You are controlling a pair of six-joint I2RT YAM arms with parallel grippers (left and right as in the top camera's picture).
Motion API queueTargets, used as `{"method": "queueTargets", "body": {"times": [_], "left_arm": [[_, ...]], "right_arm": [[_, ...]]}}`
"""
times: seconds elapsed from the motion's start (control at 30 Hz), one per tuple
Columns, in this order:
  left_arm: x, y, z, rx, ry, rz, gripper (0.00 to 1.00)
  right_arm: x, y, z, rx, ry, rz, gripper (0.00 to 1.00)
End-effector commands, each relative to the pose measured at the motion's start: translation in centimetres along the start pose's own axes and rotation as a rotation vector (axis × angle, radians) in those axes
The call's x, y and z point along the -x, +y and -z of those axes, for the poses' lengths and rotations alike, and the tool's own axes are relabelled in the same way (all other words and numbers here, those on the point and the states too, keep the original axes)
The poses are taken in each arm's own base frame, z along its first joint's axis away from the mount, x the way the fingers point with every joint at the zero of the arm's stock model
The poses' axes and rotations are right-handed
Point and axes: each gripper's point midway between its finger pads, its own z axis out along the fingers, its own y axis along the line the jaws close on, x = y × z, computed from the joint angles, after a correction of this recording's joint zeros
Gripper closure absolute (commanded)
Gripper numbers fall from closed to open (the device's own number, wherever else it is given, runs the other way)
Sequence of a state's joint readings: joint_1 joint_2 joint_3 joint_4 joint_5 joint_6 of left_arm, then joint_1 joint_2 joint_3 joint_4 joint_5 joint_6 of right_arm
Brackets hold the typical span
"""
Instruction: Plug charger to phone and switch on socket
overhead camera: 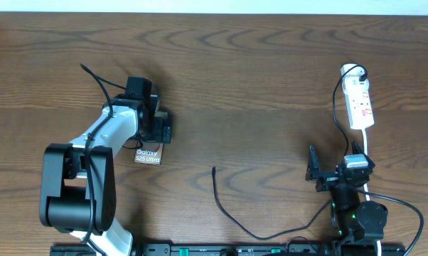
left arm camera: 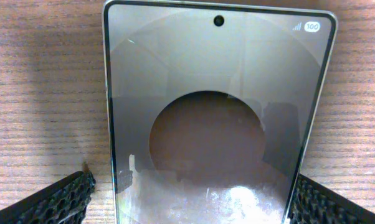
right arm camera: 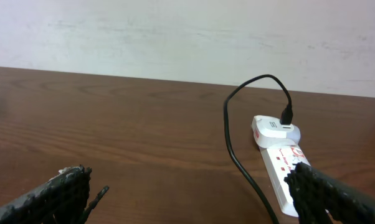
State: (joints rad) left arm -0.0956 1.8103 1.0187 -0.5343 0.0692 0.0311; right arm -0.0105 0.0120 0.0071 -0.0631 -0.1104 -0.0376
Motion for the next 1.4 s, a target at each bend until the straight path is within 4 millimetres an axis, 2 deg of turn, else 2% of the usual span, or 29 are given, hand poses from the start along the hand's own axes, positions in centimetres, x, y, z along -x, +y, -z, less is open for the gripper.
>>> {"method": "queueTargets", "body": {"times": [0.0,0.17,0.27,0.4,0.8,1.23,1.37], "left_arm": [[-3.0,-1.4,-2.1,-0.078,0.12,-0.012,0.02],[-3.0,-1.4,-2.1,-0.08,0.124,-0.019,0.02],[-3.2,-3.1,-1.8,-0.183,0.125,-0.083,0.02],[-3.2,-3.6,-1.7,-0.218,0.123,-0.102,0.02],[-3.2,-3.5,-1.7,-0.21,0.123,-0.103,0.02],[-4.7,-1.6,-2.3,-0.104,0.171,-0.106,0.02],[-4.8,-1.6,-2.3,-0.101,0.174,-0.106,0.02]], "right_arm": [[-0.1,0.0,0.0,-0.002,0.0,0.013,0.01],[-0.1,0.0,0.0,-0.002,0.0,0.013,0.01],[-0.1,0.0,0.0,-0.002,0.0,0.013,0.01],[-0.1,0.0,0.0,-0.002,0.0,0.013,0.01],[-0.1,0.0,0.0,-0.002,0.0,0.013,0.01],[-0.1,0.0,0.0,-0.002,0.0,0.013,0.01],[-0.1,0.0,0.0,-0.002,0.0,0.013,0.01]]}}
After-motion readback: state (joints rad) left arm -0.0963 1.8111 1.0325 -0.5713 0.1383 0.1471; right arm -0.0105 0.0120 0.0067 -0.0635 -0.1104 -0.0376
